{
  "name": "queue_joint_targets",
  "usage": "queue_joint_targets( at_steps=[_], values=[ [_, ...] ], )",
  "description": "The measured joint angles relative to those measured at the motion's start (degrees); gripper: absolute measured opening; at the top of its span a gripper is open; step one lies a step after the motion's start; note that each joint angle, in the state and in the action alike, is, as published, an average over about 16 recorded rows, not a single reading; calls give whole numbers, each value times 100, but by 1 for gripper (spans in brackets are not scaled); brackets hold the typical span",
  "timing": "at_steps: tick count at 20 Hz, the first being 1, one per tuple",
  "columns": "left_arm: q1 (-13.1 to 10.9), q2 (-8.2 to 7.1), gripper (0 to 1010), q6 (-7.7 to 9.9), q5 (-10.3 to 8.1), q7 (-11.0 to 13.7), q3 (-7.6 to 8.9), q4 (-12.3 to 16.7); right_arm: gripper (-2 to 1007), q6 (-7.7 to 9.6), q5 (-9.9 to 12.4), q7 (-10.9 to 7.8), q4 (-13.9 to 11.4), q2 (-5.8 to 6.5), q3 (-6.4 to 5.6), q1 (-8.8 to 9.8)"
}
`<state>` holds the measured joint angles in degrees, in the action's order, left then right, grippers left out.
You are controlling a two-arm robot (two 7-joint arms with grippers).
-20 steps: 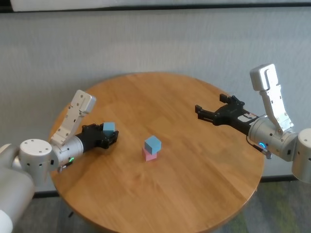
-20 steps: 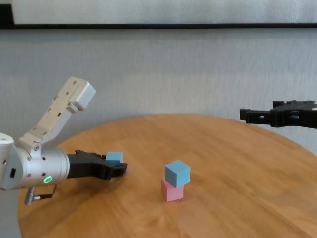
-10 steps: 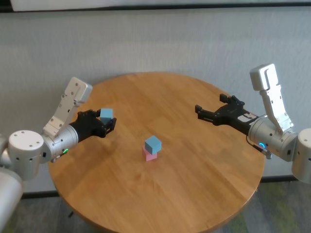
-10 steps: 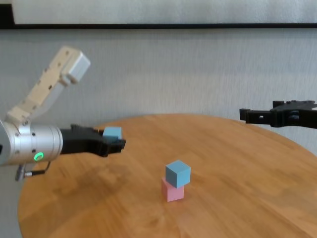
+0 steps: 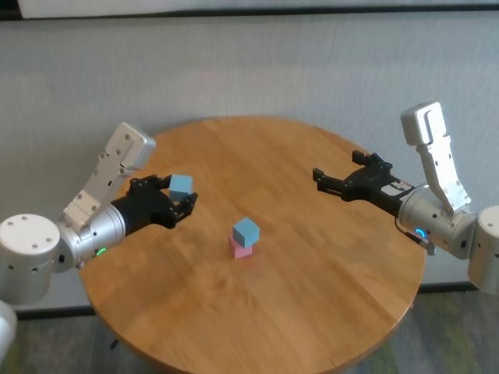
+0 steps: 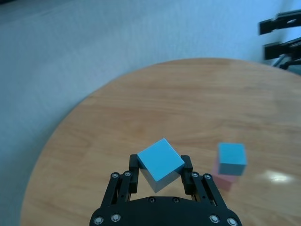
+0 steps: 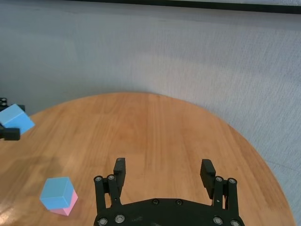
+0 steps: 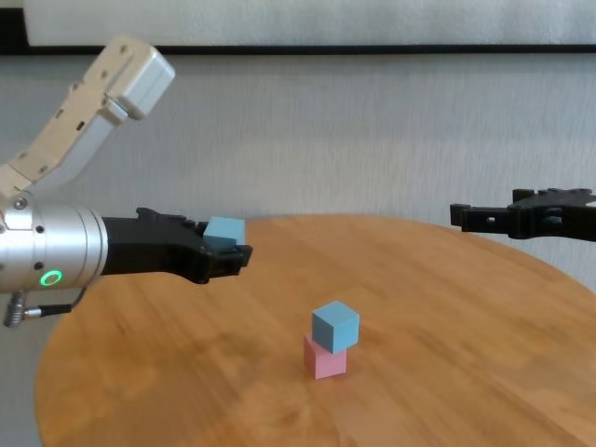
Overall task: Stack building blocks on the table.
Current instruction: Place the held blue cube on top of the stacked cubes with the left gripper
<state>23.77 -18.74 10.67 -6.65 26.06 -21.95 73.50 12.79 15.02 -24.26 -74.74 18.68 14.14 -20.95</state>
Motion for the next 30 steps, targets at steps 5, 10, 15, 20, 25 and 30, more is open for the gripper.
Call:
queue_joint_targets(
  at_steps=[5, 10, 15, 20, 25, 30],
  values=[
    [-195, -118, 545, 115, -72, 90, -135, 512, 1005, 0, 0, 0, 0, 0, 0, 0],
    [-226, -124, 545, 153, -116, 166, -327, 691, 1005, 0, 0, 0, 0, 0, 0, 0],
    [-187, -82, 545, 209, -132, 193, -519, 692, 1005, 0, 0, 0, 0, 0, 0, 0],
    [-163, -41, 545, 258, -151, 201, -674, 659, 1005, 0, 0, 0, 0, 0, 0, 0],
    [-141, -4, 545, 270, -184, 222, -789, 620, 1005, 0, 0, 0, 0, 0, 0, 0],
    [-89, 40, 545, 243, -225, 264, -891, 546, 1005, 0, 0, 0, 0, 0, 0, 0]
  ],
)
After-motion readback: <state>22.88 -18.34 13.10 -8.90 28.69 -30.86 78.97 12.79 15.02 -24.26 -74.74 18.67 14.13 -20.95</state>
